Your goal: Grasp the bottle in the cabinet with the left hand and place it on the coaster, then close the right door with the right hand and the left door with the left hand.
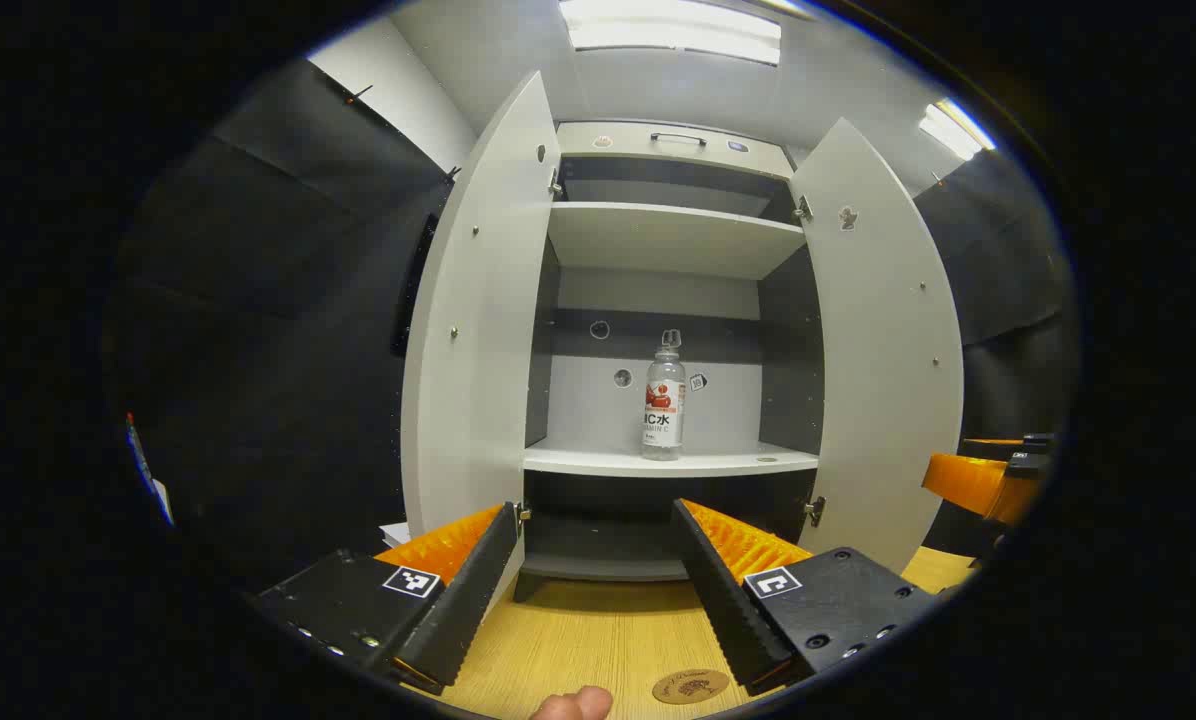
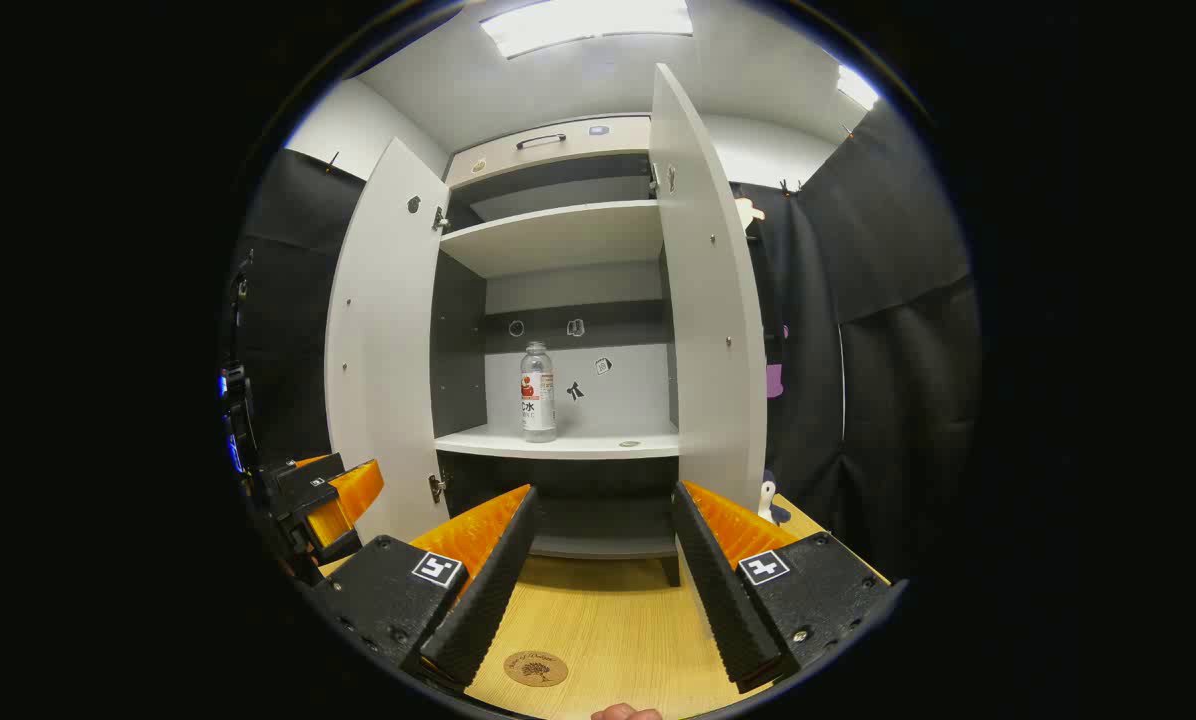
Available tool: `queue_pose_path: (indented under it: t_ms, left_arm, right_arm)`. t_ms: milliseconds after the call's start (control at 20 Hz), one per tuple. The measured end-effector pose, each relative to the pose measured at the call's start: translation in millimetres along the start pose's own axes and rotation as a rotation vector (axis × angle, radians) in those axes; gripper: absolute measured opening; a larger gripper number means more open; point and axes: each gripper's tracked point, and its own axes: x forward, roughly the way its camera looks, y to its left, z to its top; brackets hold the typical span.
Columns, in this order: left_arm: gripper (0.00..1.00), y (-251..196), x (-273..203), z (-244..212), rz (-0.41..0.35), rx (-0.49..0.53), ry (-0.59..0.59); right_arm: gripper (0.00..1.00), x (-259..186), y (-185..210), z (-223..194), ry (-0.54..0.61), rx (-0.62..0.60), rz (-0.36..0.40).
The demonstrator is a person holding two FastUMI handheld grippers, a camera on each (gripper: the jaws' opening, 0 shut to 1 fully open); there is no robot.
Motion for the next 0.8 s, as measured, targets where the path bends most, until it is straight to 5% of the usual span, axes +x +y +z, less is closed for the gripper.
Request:
queue_pose_path:
  t_ms: [800]
  left_arm:
    - [0.95, 3.5, -4.5, -3.3, 0.007, -0.017, 0.009]
  right_arm:
    - [0.83, -1.5, 1.8, -4.6, 0.006, -0.010, 0.009]
